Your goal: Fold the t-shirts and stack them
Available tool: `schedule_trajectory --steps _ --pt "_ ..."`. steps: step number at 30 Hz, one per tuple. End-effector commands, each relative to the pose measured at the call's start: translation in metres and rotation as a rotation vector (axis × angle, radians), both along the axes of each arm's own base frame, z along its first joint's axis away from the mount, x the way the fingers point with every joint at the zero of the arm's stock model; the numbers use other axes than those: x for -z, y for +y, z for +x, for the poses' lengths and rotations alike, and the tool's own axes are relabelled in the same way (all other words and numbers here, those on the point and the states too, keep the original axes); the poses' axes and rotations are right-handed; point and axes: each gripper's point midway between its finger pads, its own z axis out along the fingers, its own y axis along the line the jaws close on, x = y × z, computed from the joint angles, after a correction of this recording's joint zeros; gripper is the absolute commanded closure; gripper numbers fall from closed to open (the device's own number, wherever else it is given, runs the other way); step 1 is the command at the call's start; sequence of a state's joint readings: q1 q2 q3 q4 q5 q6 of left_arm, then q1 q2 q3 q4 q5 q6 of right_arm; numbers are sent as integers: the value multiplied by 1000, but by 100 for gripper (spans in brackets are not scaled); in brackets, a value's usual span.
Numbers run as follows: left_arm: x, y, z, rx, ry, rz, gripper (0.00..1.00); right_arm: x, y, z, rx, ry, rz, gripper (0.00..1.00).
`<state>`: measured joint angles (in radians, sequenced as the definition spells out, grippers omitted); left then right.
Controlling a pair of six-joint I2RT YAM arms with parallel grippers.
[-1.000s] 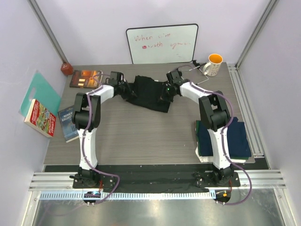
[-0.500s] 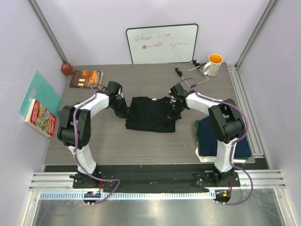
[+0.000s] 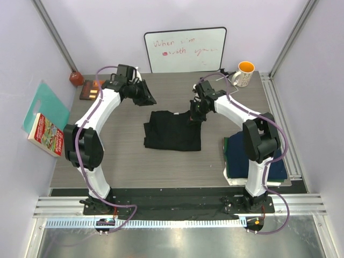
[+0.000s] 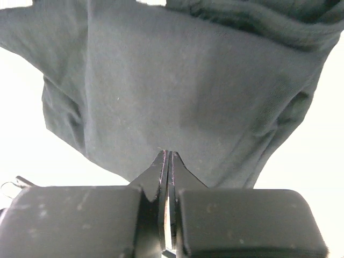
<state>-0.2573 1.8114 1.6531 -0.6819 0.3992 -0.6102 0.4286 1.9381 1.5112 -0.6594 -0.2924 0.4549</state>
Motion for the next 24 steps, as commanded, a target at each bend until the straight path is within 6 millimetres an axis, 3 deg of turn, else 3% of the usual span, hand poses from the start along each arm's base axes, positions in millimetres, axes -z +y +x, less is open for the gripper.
schedule_trajectory --steps 1,6,10,13,17,21,23,24 --pt "27 -25 -17 120 75 -5 79 4 -9 18 33 -19 -37 97" --pt "49 -49 -31 206 101 -25 81 21 -12 24 46 5 -67 98" --pt "72 -51 -37 214 128 -15 83 34 -14 27 53 20 -91 98" --pt "93 -48 -31 190 133 14 89 47 -17 27 63 40 -115 99" --pt "136 -37 -18 145 141 101 97 59 -21 30 75 47 -146 99" --pt "158 -32 3 117 126 128 100 69 -25 32 74 60 -155 99" --pt "158 -36 16 119 122 103 100 74 -26 30 70 73 -155 99" --pt "171 -34 19 107 153 98 100 75 -27 28 70 80 -157 99"
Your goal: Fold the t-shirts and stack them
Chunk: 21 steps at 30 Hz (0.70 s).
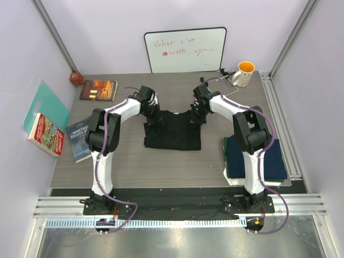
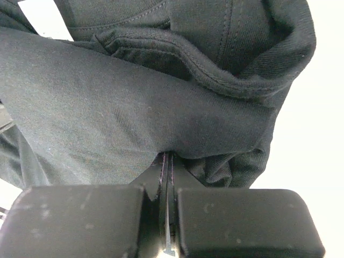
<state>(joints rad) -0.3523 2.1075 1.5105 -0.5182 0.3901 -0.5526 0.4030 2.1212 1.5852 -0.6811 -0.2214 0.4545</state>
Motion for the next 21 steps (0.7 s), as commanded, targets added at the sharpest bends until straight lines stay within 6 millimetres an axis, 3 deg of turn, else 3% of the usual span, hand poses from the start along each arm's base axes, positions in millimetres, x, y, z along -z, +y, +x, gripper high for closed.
schedule_trajectory --steps 1,5,11,17,21 --pt "2 -1 47 -37 -80 -38 100 16 -9 7 8 -5 -41 99" --pt "8 3 65 -70 -101 -48 100 30 -18 -12 -6 41 -67 99" --pt "-1 37 89 -145 -131 -58 100 44 -32 -30 -21 76 -116 99" --pt "-1 72 87 -186 -118 -50 100 51 -34 -35 -12 99 -126 99" --pt "8 78 77 -185 -92 -48 100 55 -35 -38 -21 109 -132 99"
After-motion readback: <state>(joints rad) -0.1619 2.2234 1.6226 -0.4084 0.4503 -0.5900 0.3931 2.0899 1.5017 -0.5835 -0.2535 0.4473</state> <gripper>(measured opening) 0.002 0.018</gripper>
